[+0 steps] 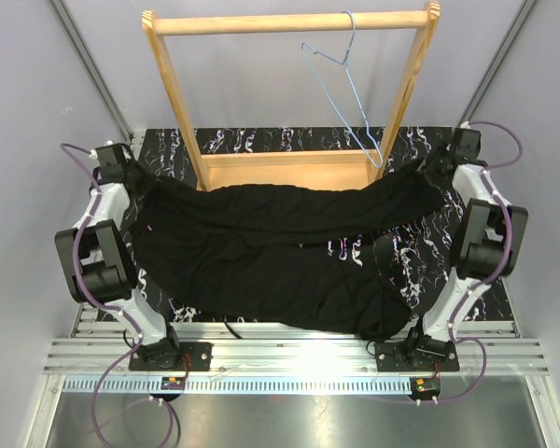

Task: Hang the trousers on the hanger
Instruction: Fold the trousers

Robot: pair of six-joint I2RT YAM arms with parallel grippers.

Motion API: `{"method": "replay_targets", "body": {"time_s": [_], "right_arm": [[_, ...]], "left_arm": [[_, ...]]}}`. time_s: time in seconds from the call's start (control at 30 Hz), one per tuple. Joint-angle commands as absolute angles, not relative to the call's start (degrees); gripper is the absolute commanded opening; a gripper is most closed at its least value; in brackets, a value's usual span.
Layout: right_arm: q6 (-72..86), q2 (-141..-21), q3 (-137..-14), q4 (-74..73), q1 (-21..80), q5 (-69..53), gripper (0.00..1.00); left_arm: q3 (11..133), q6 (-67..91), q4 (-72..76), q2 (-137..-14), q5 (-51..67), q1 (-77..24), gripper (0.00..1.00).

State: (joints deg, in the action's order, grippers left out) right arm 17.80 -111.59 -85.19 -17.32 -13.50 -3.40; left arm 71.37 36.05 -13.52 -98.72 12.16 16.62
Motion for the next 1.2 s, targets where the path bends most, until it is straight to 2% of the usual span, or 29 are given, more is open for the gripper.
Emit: {"method": "replay_targets", "body": {"time_s": [0.0, 0.03, 0.07, 0.1, 0.13, 0.33, 0.43, 0.6, 0.7, 0.83, 1.0, 1.17], "right_arm": [[18.6, -97.3, -76.1, -14.0, -13.2, -6.3, 0.63], [18.5, -94.9, -73.9, -13.8, -13.2, -6.6, 0.65], [18.4, -92.9, -71.9, -13.9, -13.1, -6.8, 0.66], [18.3, -89.2, -68.8, -14.1, -13.1, -6.9, 0.66], [17.9, -87.4, -67.5, -14.4, -13.1, -7.4, 0.68], [15.0, -77.6, -63.8, -21.2, -13.1, -9.3, 0.71], [15.3, -73.4, -62.7, -22.1, -13.0, -11.0, 0.71], [14.8, -68.5, -61.8, -25.1, -12.9, -12.0, 0.73], [14.6, -66.6, -61.6, -26.8, -13.0, -11.9, 0.73], [14.2, -65.3, -61.4, -28.1, -12.9, -11.3, 0.73], [14.5, -65.0, -61.0, -29.4, -12.9, -10.9, 0.73], [15.3, -63.9, -59.5, -28.7, -12.9, -11.2, 0.73]], "left_arm": [[68.0, 32.4, -11.1, -89.0, 5.0, 15.2, 0.16], [66.9, 31.8, -11.0, -87.3, 3.0, 15.1, 0.43], [65.8, 31.6, -11.2, -85.4, 1.3, 15.0, 0.64], [63.1, 31.6, -11.2, -83.6, 0.1, 14.8, 0.84], [61.6, 31.6, -11.3, -79.5, -3.4, 14.7, 0.99], [52.6, 31.8, -17.0, -66.1, -16.5, 16.3, 0.99], [50.4, 33.0, -18.3, -65.9, -13.6, 21.5, 0.99], [50.8, 33.4, -18.4, -74.9, -10.5, 26.5, 0.91], [51.1, 33.9, -16.4, -80.7, -4.0, 29.6, 0.85], [51.2, 33.8, -15.5, -84.3, -2.0, 29.7, 0.79], [51.1, 34.5, -15.6, -89.5, -0.4, 29.7, 0.77], [51.6, 33.5, -16.7, -93.3, 2.9, 29.4, 0.67]]}}
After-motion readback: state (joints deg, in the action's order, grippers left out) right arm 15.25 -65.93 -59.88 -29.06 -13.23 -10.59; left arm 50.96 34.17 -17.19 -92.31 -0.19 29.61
